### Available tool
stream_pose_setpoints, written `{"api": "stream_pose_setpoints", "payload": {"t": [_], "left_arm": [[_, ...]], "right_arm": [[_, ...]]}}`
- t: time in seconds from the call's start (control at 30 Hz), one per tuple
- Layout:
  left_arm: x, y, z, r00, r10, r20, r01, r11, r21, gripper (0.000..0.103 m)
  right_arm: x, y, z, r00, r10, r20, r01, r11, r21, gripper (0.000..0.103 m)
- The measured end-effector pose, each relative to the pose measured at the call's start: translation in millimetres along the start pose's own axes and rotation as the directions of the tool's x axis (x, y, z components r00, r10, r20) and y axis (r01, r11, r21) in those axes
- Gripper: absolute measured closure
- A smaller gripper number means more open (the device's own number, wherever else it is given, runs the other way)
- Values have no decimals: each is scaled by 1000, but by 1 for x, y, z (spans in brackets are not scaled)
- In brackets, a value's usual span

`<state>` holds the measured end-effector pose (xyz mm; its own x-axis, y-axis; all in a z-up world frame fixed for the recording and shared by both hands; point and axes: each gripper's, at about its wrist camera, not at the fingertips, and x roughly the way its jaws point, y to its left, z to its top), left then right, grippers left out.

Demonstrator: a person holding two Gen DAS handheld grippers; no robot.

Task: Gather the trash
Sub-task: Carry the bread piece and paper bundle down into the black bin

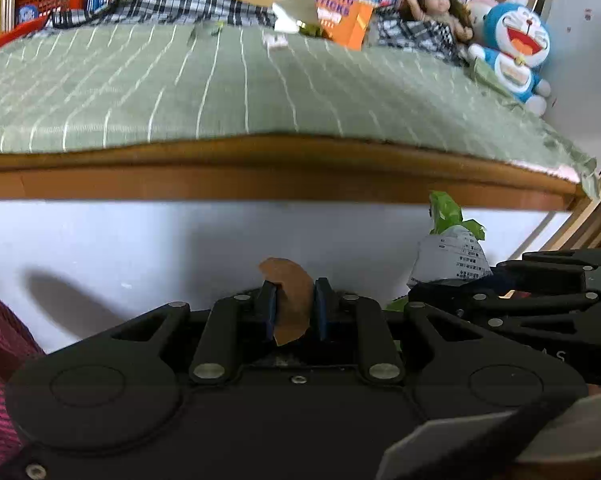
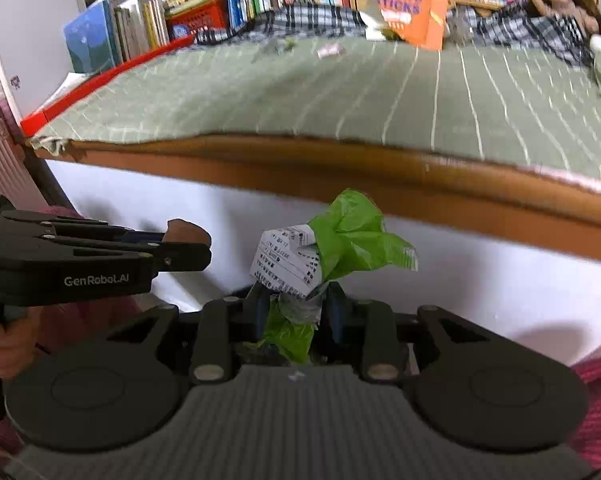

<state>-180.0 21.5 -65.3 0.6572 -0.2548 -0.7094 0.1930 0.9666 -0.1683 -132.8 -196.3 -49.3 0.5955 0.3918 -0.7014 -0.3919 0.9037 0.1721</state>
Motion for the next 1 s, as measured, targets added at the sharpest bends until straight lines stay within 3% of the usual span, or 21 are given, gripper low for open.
{"api": "stream_pose_setpoints", "payload": {"t": [0.63, 1.0], "left_arm": [[68, 8, -25, 980, 95, -177, -97, 995, -4, 84], [77, 5, -24, 976, 103, -193, -106, 994, -6, 84]], "right_arm": [[60, -11, -33, 985, -17, -174, 29, 997, 70, 67], [76, -15, -33, 980, -12, -201, 33, 995, 99, 67]]}}
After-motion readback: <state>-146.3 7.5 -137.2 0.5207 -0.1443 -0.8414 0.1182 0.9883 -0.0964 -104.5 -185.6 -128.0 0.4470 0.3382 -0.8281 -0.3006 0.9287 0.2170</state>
